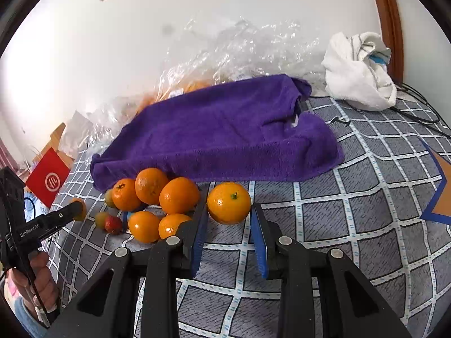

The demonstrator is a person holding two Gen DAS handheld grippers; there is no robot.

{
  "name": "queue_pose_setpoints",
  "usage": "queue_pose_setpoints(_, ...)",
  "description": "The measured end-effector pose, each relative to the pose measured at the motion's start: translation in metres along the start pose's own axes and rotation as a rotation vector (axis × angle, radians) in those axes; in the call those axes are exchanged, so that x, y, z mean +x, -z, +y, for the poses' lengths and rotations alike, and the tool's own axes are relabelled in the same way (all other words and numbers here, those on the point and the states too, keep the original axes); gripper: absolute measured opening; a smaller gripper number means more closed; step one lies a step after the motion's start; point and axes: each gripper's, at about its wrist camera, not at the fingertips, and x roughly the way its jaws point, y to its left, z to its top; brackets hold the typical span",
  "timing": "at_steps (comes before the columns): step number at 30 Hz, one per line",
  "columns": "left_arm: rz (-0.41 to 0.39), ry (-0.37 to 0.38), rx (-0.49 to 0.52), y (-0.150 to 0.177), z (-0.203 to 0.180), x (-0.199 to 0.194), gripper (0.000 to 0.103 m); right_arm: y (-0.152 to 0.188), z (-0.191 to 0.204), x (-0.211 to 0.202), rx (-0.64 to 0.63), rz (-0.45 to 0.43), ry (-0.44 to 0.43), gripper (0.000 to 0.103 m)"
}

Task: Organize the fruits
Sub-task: 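Close the right gripper on its orange while the left gripper closes on its orange, then lift and carry the right tool's orange onto the purple towel while the left carries its orange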

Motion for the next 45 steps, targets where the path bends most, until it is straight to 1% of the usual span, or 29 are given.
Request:
queue_pose_setpoints(2,-0.010,0.001,0.000,0.000,-0.001,-0.002,0.033,0.000,0.000,-0.003,-0.008,-0.009,0.002,0.031)
queue_pose_setpoints(5,-0.020,-0.002,-0.003,0.000,-0.001,-0.003,0.033,-0.001,0.003,-0.010,-0.026,-0.008,0.030,0.031)
queue_pose_setpoints(9,-0.059,-0.020,0.008,0.001,-0.004,-0.011,0.033,-0.011,0.010,-0.028,-0.044,-0.023,0.010,0.031)
queue_pose_setpoints(12,-0.040,-0.072,0.005,-0.002,-0.005,-0.017,0.033,-0.025,0.019,-0.038,-0.095,-0.037,0.036,0.031)
queue_pose_setpoints(14,-0.026,-0.072,-0.013,-0.008,-0.004,-0.020,0.033,-0.037,0.025,-0.042,-0.120,-0.052,0.045,0.031)
queue_pose_setpoints(16,-0.026,-0.073,-0.013,-0.018,-0.006,-0.027,0.033,-0.049,0.029,-0.044,-0.127,-0.061,0.043,0.031)
queue_pose_setpoints(19,-0.063,-0.079,0.026,-0.039,-0.017,-0.040,0.033,-0.072,0.036,-0.044,-0.130,-0.090,0.018,0.031)
queue_pose_setpoints(21,-0.066,-0.110,0.055,-0.058,-0.027,-0.045,0.033,-0.087,0.043,-0.045,-0.137,-0.112,0.007,0.031)
queue_pose_setpoints(24,-0.075,-0.081,0.073,-0.085,-0.039,-0.051,0.033,-0.110,0.053,-0.043,-0.156,-0.150,-0.005,0.031)
queue_pose_setpoints(27,-0.097,-0.099,0.097,-0.106,-0.051,-0.049,0.033,-0.132,0.061,-0.035,-0.171,-0.181,-0.020,0.031)
queue_pose_setpoints(29,-0.115,-0.125,0.122,-0.121,-0.060,-0.041,0.033,-0.144,0.062,-0.026,-0.169,-0.184,-0.023,0.031)
queue_pose_setpoints(32,-0.133,-0.118,0.123,-0.137,-0.067,-0.024,0.033,-0.155,0.056,-0.011,-0.151,-0.178,-0.034,0.031)
queue_pose_setpoints(33,-0.136,-0.127,0.126,-0.142,-0.069,-0.015,0.033,-0.158,0.052,-0.002,-0.145,-0.177,-0.019,0.031)
queue_pose_setpoints(34,-0.139,-0.138,0.135,-0.144,-0.072,-0.008,0.033,-0.160,0.048,0.005,-0.141,-0.176,0.000,0.031)
queue_pose_setpoints(36,-0.144,-0.198,0.180,-0.149,-0.078,0.015,0.033,-0.161,0.040,0.017,-0.132,-0.167,0.029,0.031)
queue_pose_setpoints(38,-0.135,-0.223,0.213,-0.152,-0.083,0.037,0.033,-0.159,0.025,0.036,-0.105,-0.133,0.051,0.031)
queue_pose_setpoints(41,-0.105,-0.245,0.234,-0.154,-0.085,0.067,0.033,-0.156,0.006,0.058,-0.074,-0.084,0.069,0.031)
queue_pose_setpoints(45,-0.056,-0.237,0.219,-0.160,-0.082,0.105,0.033,-0.153,-0.010,0.073,-0.050,-0.049,0.076,0.031)
